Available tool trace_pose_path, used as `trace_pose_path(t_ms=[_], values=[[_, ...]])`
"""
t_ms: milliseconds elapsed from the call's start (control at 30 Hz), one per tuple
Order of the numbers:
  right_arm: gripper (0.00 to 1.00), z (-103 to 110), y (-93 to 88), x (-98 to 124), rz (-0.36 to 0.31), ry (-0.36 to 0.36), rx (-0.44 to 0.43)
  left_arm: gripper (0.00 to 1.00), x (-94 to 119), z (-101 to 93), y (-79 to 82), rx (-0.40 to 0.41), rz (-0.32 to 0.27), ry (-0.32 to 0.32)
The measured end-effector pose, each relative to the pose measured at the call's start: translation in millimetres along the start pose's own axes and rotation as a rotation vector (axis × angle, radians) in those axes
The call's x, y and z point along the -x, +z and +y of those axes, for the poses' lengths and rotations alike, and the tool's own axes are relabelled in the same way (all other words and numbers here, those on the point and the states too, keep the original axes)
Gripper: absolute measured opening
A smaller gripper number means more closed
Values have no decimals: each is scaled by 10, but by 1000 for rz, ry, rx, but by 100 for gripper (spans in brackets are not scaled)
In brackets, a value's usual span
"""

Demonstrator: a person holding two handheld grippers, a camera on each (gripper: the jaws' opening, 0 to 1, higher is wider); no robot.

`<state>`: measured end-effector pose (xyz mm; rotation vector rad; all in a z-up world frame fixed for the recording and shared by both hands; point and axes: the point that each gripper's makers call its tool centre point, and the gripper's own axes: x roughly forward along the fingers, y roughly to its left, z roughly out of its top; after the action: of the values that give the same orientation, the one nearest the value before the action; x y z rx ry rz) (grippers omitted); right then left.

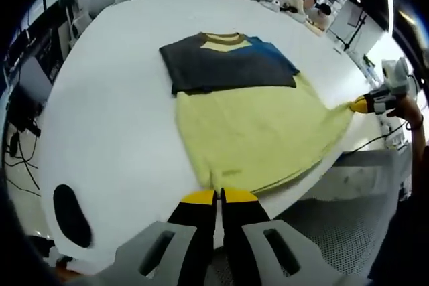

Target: Fold the garment on the visible template until the final outline fits inside the template.

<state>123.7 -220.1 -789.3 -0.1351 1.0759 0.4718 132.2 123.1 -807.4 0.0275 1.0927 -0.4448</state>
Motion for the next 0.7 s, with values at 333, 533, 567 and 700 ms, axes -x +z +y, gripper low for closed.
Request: trace_pose_path(t_ms=[333, 533, 567, 700], values=[[0, -151, 461, 1, -96, -31, -33, 1, 23, 124, 459, 1, -88, 8], [0, -250, 653, -72, -120, -42, -47, 1, 8, 198, 674, -2, -119, 23], [0, -260, 696, -94, -124, -42, -48, 1, -5, 207, 700, 0, -120, 23], [0, -341, 848, -157, -139, -61, -36, 1, -46, 256, 844, 6, -136, 29]])
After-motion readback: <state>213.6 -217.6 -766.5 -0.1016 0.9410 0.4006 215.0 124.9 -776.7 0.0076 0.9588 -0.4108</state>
